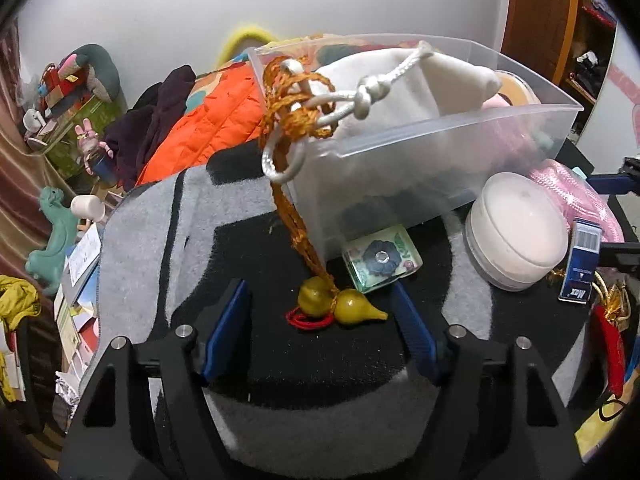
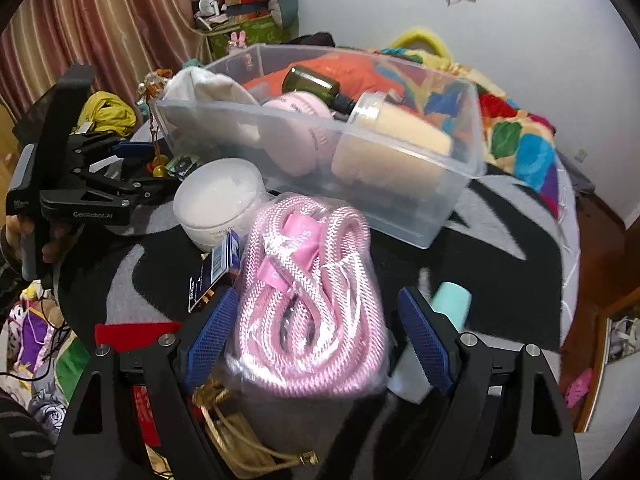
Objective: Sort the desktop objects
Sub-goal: 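Grasp the gold gourd pendant with left tool while right tool grasps bagged pink rope, then carry the pendant toward the box with left tool while right tool carries the rope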
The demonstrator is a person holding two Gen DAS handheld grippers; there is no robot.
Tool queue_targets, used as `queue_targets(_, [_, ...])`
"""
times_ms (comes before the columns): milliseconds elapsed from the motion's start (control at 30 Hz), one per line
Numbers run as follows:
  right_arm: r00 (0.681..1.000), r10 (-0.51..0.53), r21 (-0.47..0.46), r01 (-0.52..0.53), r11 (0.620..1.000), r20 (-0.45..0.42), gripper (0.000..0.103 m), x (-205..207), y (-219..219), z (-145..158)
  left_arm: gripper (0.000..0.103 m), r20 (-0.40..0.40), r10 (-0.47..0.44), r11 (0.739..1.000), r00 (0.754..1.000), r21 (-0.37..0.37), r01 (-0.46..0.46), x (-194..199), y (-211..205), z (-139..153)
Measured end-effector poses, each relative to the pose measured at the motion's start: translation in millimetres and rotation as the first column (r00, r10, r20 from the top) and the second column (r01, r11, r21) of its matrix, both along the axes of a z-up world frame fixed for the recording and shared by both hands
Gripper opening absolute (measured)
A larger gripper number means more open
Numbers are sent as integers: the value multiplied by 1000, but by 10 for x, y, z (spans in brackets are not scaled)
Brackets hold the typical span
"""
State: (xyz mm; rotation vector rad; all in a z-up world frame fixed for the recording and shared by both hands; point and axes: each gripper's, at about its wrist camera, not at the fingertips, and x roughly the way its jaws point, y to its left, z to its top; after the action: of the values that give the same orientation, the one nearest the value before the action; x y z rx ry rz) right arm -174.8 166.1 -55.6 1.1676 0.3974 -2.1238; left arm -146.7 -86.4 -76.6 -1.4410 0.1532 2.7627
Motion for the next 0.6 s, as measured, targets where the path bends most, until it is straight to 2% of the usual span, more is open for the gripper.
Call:
queue_targets(133, [1000, 16, 27, -17, 1000, 15, 80, -36, -105, -110, 62, -11, -15, 999, 1000, 48, 16, 26, -22, -5])
queue_targets(200, [1000, 20, 38, -19, 999, -6, 80, -11, -154, -141, 54, -25, -29, 999, 999, 44, 30, 66, 9, 7])
queue_targets(267, [999, 25, 40, -23, 999, -32, 73, 30, -177, -137, 43, -37, -46, 998, 998, 36, 47, 92, 50, 11])
queue_targets(367, [999, 25, 42, -23, 999, -46, 67, 61, -158, -112, 41, -47, -49, 998, 998, 34, 50, 116, 62, 16])
queue_targets(467, [999, 20, 37, -18, 999, -48, 65, 72, -132, -94, 41, -47, -39, 997, 998, 68, 43, 118, -1, 21])
queue_targets(600, [999, 0, 19, 1, 1000, -47, 65, 73, -68, -46, 41, -76, -20, 998, 997, 64, 24, 173, -22, 54])
